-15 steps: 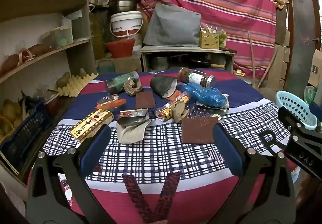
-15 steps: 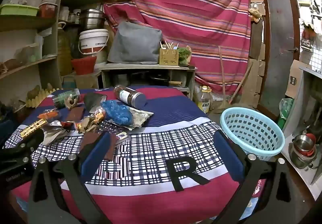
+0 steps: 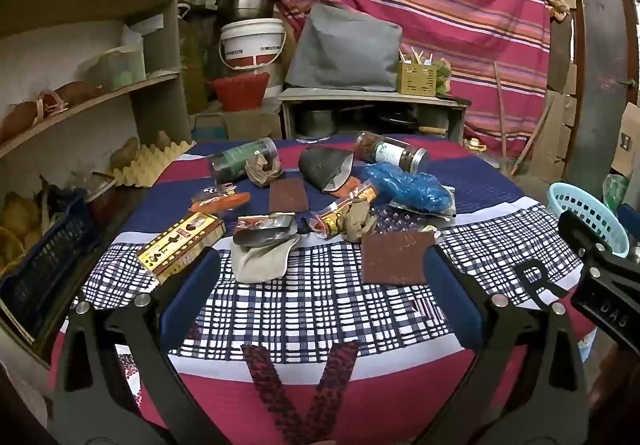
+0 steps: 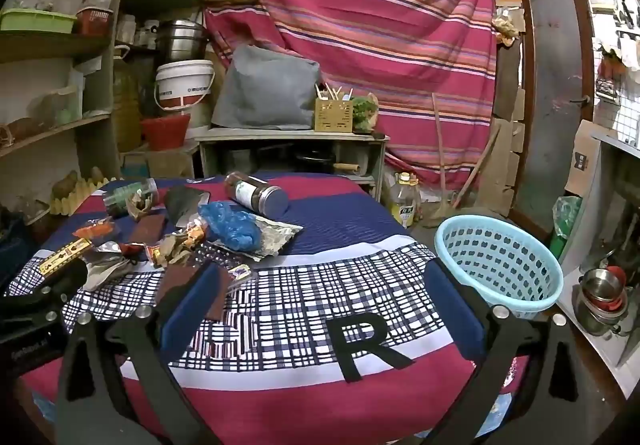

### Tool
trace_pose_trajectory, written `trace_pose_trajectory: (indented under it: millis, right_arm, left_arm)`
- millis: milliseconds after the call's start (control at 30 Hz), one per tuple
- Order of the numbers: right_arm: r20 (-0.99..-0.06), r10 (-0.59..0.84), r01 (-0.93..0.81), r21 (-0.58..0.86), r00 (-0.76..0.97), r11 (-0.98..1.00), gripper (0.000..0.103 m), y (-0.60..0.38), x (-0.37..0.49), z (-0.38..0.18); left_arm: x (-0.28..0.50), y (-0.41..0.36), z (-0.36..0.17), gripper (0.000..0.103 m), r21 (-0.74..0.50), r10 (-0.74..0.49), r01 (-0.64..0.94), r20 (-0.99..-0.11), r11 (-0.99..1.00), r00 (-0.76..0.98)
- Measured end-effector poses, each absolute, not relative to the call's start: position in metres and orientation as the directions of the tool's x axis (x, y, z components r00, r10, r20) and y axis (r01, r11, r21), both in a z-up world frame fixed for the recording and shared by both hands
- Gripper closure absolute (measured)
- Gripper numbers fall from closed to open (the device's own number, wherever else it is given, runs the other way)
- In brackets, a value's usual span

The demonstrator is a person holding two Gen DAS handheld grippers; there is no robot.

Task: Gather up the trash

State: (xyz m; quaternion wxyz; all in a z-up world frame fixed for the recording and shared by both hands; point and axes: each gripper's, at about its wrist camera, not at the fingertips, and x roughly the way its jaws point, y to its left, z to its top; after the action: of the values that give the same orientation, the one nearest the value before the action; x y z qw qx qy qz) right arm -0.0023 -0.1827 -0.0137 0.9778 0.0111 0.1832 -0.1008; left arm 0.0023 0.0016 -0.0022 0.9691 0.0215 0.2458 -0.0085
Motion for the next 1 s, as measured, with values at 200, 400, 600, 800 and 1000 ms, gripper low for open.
trace_pose_trajectory:
  millis: [200,400,600,800,1000]
  right_arm:
    - [-0.360,-0.194,0.203,-0.015,0.912,0.979,0.004,-0.1850,-0.0066,-0.0095]
    - [-0.362,-0.194,0.202,-0.017,0.912,0.979,0.004,-0.1857,-0.0054,-0.0116]
    - [-0.360,-0.200,0.206,-0.024,0.911,0.978,0.004,-0.1861,-0.0061,-0.0131]
    - [-0.361,-0.201,0.206,-0.023,0.911,0.978,0.004,-0.1860,-0.0060,-0.0128]
    - [-0.361,-0.202,0.207,-0.025,0.910,0.978,0.004,-0.1860,-0.0056,-0.0141]
  left_arm:
    - [0.0022,0.0019,-0.0030,0.005,0.038,-0.003,0.024,-0.472,0.999,0.882]
    - [0.0029,0.0082,-0.0057,0.005,0.029,0.001,0.014,-0.468,0.999,0.884]
    - [0.0025,0.0090,-0.0055,0.005,0.032,0.001,0.016,-0.465,0.999,0.885]
    - [0.0029,0.0083,-0.0060,0.005,0.032,0.001,0.016,-0.466,0.999,0.885]
    - [0.0029,0.0090,-0.0058,0.005,0.033,0.000,0.017,-0.467,0.999,0.884]
